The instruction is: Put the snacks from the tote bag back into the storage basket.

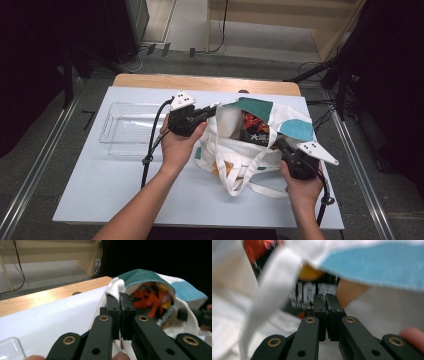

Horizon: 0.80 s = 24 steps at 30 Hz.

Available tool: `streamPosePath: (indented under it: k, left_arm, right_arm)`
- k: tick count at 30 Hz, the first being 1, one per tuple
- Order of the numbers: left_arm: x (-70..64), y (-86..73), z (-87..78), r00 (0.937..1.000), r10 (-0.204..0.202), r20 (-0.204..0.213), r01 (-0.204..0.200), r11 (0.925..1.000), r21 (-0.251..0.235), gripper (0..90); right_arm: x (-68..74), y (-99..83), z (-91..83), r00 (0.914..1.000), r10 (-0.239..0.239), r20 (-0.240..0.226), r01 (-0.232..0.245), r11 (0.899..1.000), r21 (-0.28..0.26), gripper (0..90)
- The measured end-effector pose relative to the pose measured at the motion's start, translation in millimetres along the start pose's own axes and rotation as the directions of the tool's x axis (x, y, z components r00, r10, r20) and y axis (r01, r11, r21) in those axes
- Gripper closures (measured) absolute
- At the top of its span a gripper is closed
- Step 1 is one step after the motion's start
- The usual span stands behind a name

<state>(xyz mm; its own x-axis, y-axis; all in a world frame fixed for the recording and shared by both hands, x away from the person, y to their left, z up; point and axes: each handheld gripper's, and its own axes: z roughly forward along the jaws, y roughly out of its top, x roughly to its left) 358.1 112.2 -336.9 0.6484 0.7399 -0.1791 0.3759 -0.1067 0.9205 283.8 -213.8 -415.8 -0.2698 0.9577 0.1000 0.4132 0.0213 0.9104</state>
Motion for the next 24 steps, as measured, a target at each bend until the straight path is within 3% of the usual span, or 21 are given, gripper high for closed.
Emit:
streamPosePath:
  k: [3, 7, 9, 11, 12, 13, 15, 17, 19, 21, 24]
  left_arm:
    - [3.3, 3.3, 4.2, 0.9999, 0.001, -0.011, -0.001, 1.0000, 0.004, 89.2]
    - [10.6, 6.5, 17.4, 0.9990, -0.020, -0.041, 0.021, 0.9995, 0.023, 89.5]
    - [16.0, 6.5, 24.0, 0.9974, -0.044, -0.057, 0.046, 0.9984, 0.033, 89.5]
    - [20.0, 4.7, 28.2, 0.9962, -0.065, -0.058, 0.067, 0.9967, 0.045, 88.7]
    - [20.6, 3.7, 28.9, 0.9969, -0.064, -0.046, 0.066, 0.9966, 0.048, 86.2]
    - [20.4, 3.0, 28.2, 0.9976, -0.059, -0.036, 0.060, 0.9968, 0.053, 84.3]
    - [17.8, 1.5, 25.0, 0.9991, -0.029, -0.032, 0.030, 0.9982, 0.052, 80.7]
    - [15.5, -0.5, 22.7, 0.9994, -0.007, -0.034, 0.009, 0.9985, 0.053, 79.2]
    - [15.3, -2.2, 21.2, 0.9994, -0.015, -0.032, 0.017, 0.9985, 0.051, 79.3]
    - [15.4, -4.3, 20.4, 0.9993, -0.024, -0.029, 0.025, 0.9986, 0.047, 79.0]
    - [15.0, -7.6, 18.4, 0.9991, -0.036, -0.022, 0.037, 0.9986, 0.038, 76.6]
  right_arm:
    - [0.3, -24.2, -1.5, 0.9991, -0.038, 0.017, 0.037, 0.996, 0.085, 90.0]
    - [-16.7, -63.0, 13.9, 1.0000, -0.003, 0.002, 0.002, 0.968, 0.252, 90.0]
    - [-18.7, -64.0, 16.3, 0.9999, 0.008, -0.007, -0.006, 0.963, 0.268, 90.0]
    - [-12.5, -60.1, 18.2, 0.9984, -0.055, 0.016, 0.048, 0.956, 0.288, 90.0]
    - [-10.5, -60.2, 17.3, 0.9982, -0.053, 0.028, 0.043, 0.960, 0.276, 90.0]
    - [-9.5, -61.1, 14.2, 0.9988, -0.040, 0.029, 0.032, 0.970, 0.239, 90.0]
    - [-6.4, -60.5, 0.5, 0.9996, -0.024, 0.013, 0.022, 0.990, 0.137, 85.6]
    - [-1.7, -52.2, -16.1, 0.9980, -0.004, -0.063, 0.006, 0.999, 0.032, 81.1]
    - [6.6, -41.9, -31.6, 0.9931, -0.002, -0.117, -0.005, 0.998, -0.060, 77.5]
    - [16.3, -35.7, -39.5, 0.9814, 0.017, -0.191, -0.037, 0.994, -0.100, 67.7]
    - [31.0, -35.0, -34.7, 0.9461, 0.040, -0.321, -0.061, 0.997, -0.055, 52.2]
